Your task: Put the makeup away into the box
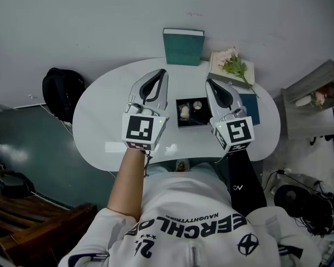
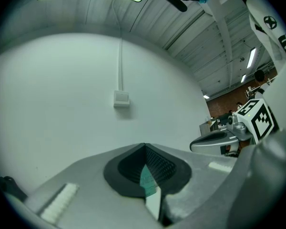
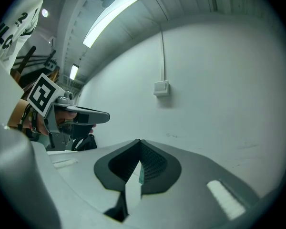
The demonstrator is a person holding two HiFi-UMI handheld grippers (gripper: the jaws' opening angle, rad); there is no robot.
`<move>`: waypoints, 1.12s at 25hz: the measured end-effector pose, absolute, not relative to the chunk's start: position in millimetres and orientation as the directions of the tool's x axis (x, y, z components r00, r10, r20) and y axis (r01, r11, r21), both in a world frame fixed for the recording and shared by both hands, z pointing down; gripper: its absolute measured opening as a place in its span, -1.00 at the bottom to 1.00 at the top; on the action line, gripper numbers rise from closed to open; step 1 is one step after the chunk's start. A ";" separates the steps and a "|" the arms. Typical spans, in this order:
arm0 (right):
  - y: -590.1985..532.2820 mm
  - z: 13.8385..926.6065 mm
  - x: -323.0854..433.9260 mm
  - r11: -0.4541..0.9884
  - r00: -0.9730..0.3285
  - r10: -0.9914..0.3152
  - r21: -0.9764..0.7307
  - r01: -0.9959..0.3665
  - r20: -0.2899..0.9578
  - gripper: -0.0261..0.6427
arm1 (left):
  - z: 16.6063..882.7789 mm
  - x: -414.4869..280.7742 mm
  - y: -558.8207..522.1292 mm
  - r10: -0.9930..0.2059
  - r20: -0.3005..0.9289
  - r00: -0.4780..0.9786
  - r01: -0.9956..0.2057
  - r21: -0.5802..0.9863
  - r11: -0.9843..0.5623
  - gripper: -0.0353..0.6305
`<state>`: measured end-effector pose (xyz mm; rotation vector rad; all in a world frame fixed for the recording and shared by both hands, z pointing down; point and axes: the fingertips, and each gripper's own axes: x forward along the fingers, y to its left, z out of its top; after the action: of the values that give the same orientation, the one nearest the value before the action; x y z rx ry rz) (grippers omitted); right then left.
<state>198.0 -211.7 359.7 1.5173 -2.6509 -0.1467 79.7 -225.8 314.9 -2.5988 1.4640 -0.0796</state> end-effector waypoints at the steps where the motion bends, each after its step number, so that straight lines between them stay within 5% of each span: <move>1: -212.6 359.5 198.2 0.503 -0.504 -0.864 0.123 -0.856 0.024 -0.83 | 314.7 79.7 -226.5 -0.853 -0.031 0.520 -0.845 -0.164 -0.509 -0.88; 28: -216.4 363.8 207.2 0.479 -0.478 -0.877 0.150 -0.865 0.047 -0.83 | 312.6 86.3 -229.9 -0.844 -0.042 0.534 -0.837 -0.162 -0.522 -0.88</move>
<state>207.2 -216.4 363.8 1.5373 -2.5995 -0.1596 86.3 -229.9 312.6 -2.6061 1.4404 -0.0628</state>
